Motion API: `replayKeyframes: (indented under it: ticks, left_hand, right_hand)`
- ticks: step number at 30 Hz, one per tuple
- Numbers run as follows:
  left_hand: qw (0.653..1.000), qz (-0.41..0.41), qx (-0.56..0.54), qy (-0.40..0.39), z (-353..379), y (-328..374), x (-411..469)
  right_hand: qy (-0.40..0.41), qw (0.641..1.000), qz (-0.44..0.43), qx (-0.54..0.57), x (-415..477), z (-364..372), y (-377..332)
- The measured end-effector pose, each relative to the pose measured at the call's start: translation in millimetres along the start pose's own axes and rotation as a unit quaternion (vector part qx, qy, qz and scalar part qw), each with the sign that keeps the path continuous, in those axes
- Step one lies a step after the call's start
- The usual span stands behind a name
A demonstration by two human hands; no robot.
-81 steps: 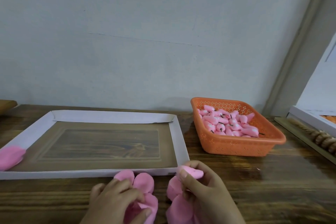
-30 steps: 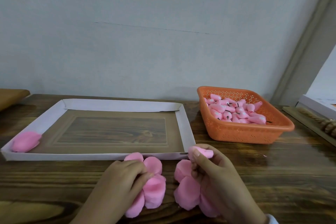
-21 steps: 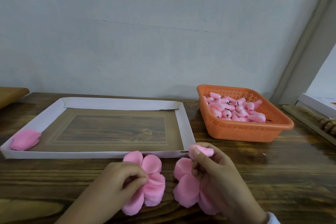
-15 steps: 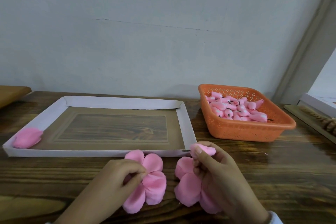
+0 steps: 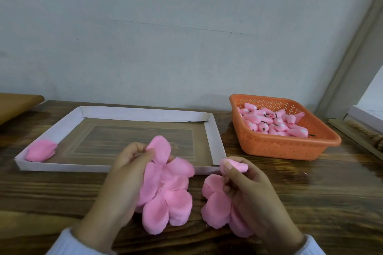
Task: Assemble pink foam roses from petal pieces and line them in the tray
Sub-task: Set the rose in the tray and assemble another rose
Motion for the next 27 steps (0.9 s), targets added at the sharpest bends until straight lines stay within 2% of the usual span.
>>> replayKeyframes:
  ticks: [1,2,3,4,6,8,11,13,18,21,23,25,27]
  left_hand:
    - [0.988,-0.049,-0.099,-0.108,5.7,8.0,-0.5]
    - [0.958,-0.084,-0.185,-0.203,11.2,15.0,-0.8]
    - [0.929,-0.095,-0.235,-0.268,16.1,18.7,0.0]
    - [0.918,-0.101,-0.257,-0.283,22.6,19.1,1.2]
    - [0.924,-0.111,-0.263,-0.256,36.8,12.4,5.9]
    - [0.946,-0.121,-0.226,-0.197,49.7,6.5,8.9]
    - [0.974,-0.113,-0.12,-0.156,55.9,-1.5,10.9]
    - [0.969,-0.115,-0.128,-0.175,57.4,-2.3,11.3]
    - [0.935,-0.135,-0.273,-0.183,59.3,-9.9,14.7]
    - [0.939,-0.081,-0.292,-0.164,59.0,-12.1,10.8]
    - [0.917,-0.11,-0.327,-0.201,64.0,-1.6,6.6]
    - [0.951,-0.072,-0.232,-0.194,63.6,-5.4,5.4]
    - [0.985,0.001,-0.119,-0.123,63.9,-16.5,6.5]
  right_hand:
    - [0.001,1.0,-0.007,0.006,0.3,-0.2,-0.1]
    - [0.0,1.0,-0.013,0.018,0.8,-0.9,0.1]
    - [-0.003,0.999,-0.016,0.036,1.3,-0.9,-0.3]
    - [-0.01,0.998,-0.016,0.062,1.2,-0.5,-0.8]
    - [-0.054,0.99,-0.017,0.129,0.4,1.1,-3.0]
    - [-0.127,0.976,-0.032,0.172,-1.3,1.8,-6.3]
    - [-0.173,0.975,-0.05,0.127,-3.8,1.6,-9.7]
    - [-0.155,0.984,-0.056,0.07,-4.6,0.5,-11.8]
    - [-0.11,0.989,-0.076,-0.068,-5.5,2.5,-11.5]
    - [-0.059,0.985,-0.104,-0.127,-5.8,2.1,-6.6]
    - [-0.018,0.973,-0.137,-0.185,-5.3,0.6,-7.0]
    - [-0.005,0.964,-0.165,-0.211,-5.5,-0.3,-8.6]
    - [-0.023,0.958,-0.177,-0.224,-6.6,-0.2,-9.9]
Point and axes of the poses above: each hand's wrist, its own x-axis towards the middle knuckle, its own z-axis out of the palm, y = z × x, the point moved 1 cm from there along x, towards the middle knuckle, and after that the axes turned 12 degrees about -y, right-handed, at the moved point
